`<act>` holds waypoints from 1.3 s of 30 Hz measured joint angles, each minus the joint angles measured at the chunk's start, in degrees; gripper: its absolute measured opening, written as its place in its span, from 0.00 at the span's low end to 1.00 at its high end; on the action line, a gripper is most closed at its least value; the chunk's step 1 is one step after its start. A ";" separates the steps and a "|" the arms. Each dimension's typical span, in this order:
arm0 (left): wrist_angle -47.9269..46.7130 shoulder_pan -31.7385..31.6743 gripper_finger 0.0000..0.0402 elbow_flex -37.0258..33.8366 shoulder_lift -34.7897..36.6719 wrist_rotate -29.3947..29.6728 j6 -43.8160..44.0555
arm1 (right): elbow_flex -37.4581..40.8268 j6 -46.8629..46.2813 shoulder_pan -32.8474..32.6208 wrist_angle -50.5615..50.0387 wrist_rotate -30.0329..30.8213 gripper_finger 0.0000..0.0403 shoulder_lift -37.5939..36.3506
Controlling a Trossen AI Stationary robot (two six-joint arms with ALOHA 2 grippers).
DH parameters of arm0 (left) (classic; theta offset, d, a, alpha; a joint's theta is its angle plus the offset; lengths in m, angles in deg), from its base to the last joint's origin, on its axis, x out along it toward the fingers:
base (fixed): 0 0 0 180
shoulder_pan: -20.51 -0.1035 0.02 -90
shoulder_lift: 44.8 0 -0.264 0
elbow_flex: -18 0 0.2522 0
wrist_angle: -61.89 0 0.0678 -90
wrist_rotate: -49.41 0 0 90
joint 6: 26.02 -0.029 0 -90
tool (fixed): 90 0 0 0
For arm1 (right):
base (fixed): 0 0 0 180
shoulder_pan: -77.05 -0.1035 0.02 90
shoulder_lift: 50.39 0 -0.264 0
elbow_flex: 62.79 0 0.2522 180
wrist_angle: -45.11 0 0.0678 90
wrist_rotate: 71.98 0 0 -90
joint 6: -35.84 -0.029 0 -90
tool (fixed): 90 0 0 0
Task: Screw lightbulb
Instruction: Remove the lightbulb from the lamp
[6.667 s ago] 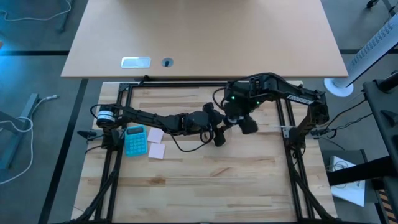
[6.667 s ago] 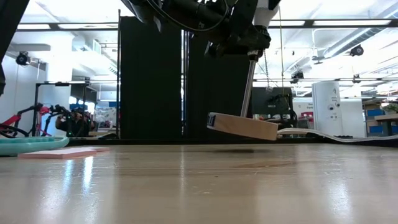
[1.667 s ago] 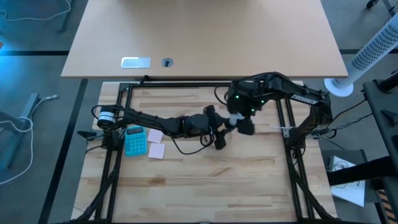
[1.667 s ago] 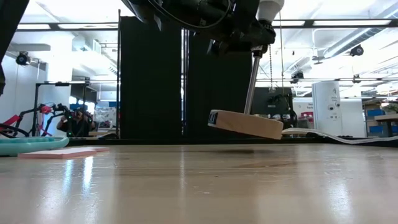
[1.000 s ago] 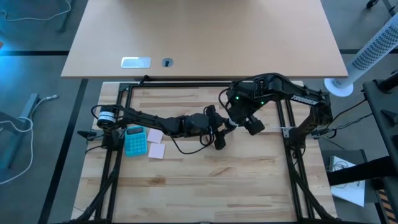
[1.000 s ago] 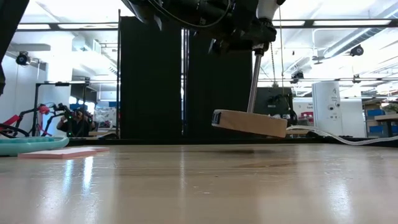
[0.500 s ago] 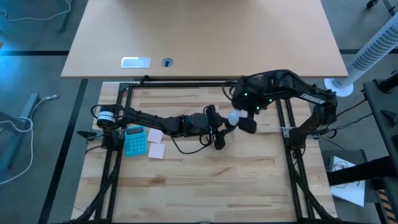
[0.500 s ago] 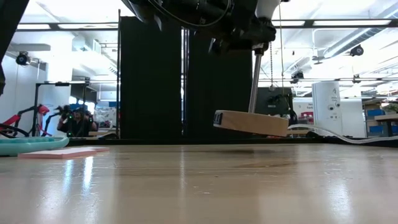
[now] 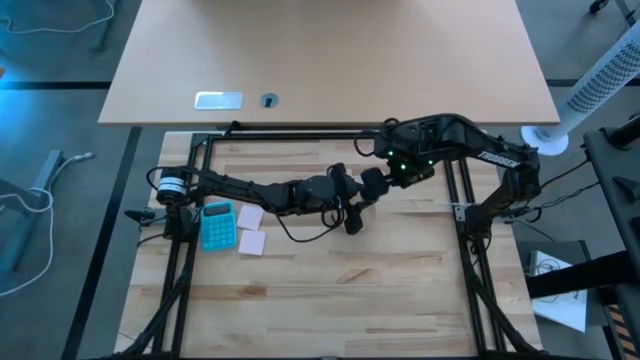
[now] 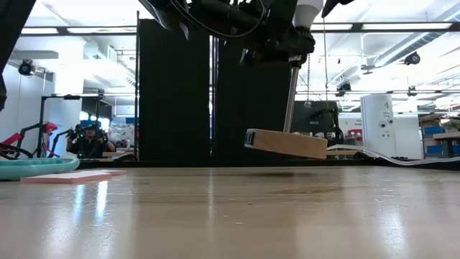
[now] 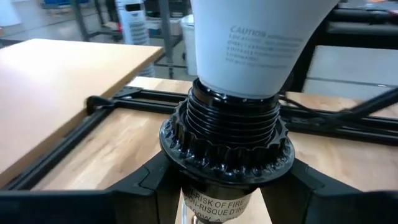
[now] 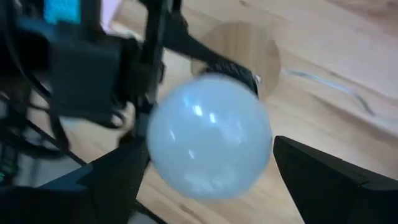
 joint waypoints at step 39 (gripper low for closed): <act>-0.32 0.00 0.43 -0.07 -0.13 0.77 -0.34 | 3.74 78.07 0.67 2.35 -0.07 0.61 0.52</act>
